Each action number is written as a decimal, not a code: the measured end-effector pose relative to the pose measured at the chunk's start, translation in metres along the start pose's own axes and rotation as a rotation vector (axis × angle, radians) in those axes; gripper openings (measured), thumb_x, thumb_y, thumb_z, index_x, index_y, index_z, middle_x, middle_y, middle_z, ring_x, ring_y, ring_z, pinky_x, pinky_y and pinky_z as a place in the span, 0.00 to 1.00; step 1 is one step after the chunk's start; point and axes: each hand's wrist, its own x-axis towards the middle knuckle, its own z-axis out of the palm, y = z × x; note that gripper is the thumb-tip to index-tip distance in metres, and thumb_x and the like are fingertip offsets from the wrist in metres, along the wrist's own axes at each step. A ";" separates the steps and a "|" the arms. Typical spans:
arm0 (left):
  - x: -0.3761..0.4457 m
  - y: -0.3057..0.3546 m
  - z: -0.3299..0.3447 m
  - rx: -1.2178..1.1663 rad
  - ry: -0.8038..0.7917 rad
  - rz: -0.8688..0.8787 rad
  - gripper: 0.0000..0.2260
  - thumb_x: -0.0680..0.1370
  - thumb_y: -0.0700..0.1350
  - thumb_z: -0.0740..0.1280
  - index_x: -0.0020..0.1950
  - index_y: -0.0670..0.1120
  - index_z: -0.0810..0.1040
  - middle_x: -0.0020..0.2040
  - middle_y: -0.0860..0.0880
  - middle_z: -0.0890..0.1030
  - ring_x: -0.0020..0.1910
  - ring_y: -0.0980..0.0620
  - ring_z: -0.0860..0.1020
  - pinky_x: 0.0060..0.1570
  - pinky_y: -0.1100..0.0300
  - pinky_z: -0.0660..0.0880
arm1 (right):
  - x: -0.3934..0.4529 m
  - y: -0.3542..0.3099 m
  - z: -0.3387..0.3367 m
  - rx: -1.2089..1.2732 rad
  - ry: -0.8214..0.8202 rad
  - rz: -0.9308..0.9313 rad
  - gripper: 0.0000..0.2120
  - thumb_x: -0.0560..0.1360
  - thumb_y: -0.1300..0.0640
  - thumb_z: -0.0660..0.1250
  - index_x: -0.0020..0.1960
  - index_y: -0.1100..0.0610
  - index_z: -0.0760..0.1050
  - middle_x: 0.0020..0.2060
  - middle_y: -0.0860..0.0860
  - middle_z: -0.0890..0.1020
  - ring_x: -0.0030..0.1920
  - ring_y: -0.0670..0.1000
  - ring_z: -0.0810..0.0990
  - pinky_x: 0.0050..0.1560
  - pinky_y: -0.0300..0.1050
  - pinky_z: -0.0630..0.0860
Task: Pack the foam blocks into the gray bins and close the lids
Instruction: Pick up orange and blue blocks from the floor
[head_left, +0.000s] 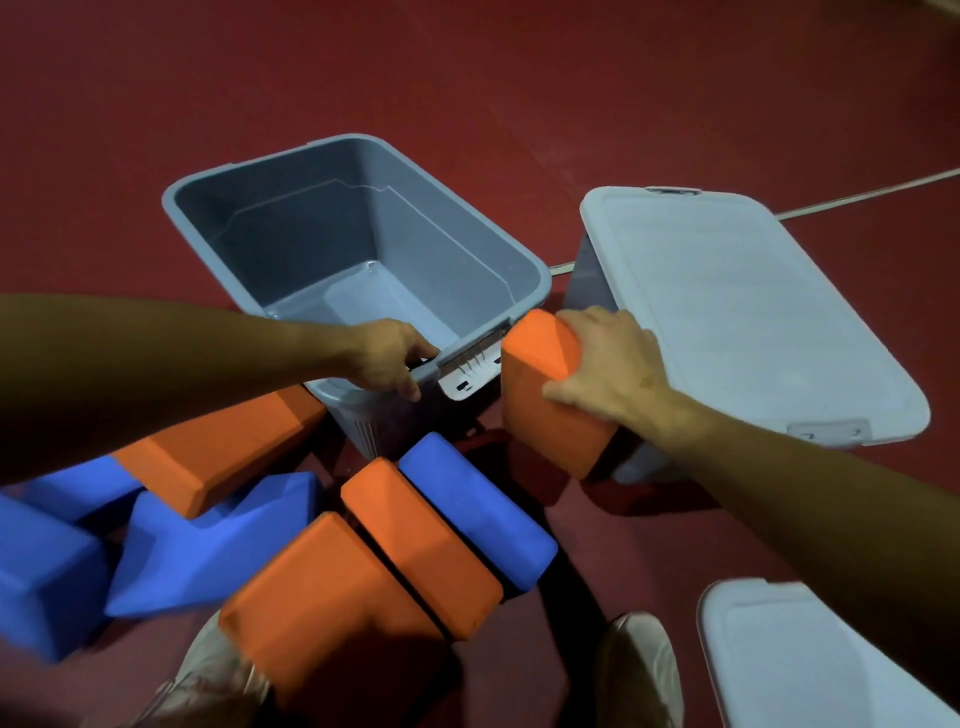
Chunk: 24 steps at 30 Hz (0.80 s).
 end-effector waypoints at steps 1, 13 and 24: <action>0.000 -0.002 -0.001 0.005 -0.001 -0.002 0.28 0.71 0.47 0.76 0.70 0.49 0.74 0.61 0.50 0.81 0.52 0.52 0.77 0.50 0.64 0.68 | 0.002 -0.001 -0.007 0.014 0.043 0.019 0.40 0.55 0.36 0.69 0.66 0.45 0.70 0.57 0.49 0.77 0.57 0.57 0.73 0.54 0.54 0.72; -0.013 -0.044 -0.021 0.128 0.008 0.017 0.28 0.69 0.43 0.76 0.68 0.53 0.76 0.55 0.50 0.84 0.53 0.50 0.80 0.55 0.58 0.74 | 0.005 -0.017 -0.062 -0.160 0.428 -0.100 0.41 0.60 0.37 0.68 0.70 0.52 0.69 0.61 0.50 0.77 0.56 0.59 0.73 0.49 0.52 0.66; -0.021 -0.052 -0.021 0.111 -0.045 0.057 0.28 0.69 0.41 0.76 0.68 0.49 0.77 0.56 0.50 0.84 0.53 0.52 0.80 0.55 0.58 0.74 | 0.025 -0.037 -0.076 -0.226 0.661 -0.220 0.39 0.60 0.41 0.67 0.69 0.54 0.70 0.59 0.50 0.77 0.51 0.59 0.74 0.45 0.52 0.65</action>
